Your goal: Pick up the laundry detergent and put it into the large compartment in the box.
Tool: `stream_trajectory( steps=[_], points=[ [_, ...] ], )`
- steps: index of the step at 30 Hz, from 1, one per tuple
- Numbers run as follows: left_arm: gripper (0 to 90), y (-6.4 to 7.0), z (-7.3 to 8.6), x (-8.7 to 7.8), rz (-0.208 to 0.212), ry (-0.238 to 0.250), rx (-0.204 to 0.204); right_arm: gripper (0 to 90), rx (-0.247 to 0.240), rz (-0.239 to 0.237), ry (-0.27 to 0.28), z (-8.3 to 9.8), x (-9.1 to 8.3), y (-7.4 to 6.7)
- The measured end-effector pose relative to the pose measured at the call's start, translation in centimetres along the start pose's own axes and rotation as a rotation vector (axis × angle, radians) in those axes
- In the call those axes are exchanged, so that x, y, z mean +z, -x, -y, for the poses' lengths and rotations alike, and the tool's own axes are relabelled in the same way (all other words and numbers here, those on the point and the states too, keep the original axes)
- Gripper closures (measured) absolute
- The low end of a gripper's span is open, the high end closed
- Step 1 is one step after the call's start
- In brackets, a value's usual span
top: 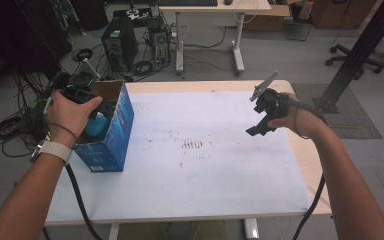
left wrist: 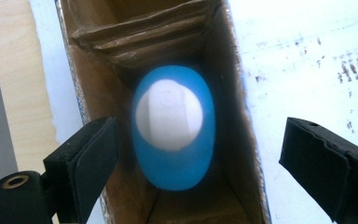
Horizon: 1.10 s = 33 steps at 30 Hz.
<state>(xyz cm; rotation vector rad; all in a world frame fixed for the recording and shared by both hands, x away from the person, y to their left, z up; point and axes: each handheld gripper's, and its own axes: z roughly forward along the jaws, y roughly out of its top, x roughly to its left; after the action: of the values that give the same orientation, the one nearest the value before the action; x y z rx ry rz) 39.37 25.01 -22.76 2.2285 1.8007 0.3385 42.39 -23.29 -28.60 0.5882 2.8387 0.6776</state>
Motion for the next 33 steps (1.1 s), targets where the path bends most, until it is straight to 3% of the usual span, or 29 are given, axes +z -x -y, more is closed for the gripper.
stream_trajectory(
  steps=[9, 25, 33],
  points=[
    [11.7, 0.9, 0.1, -1.6, 0.019, 0.003, 0.04, 8.2, 0.0, 0.004, 0.003, 0.0, -0.3, -0.2],
    [12.4, 2.3, 0.3, -3.4, 0.052, -0.058, 0.101, 8.2, -0.004, 0.006, 0.006, -0.1, -0.4, -0.4],
    [12.4, 3.1, 0.4, -4.1, 0.05, -0.082, 0.129, 8.2, -0.006, 0.006, 0.005, -0.1, -0.4, -0.5]
  ],
)
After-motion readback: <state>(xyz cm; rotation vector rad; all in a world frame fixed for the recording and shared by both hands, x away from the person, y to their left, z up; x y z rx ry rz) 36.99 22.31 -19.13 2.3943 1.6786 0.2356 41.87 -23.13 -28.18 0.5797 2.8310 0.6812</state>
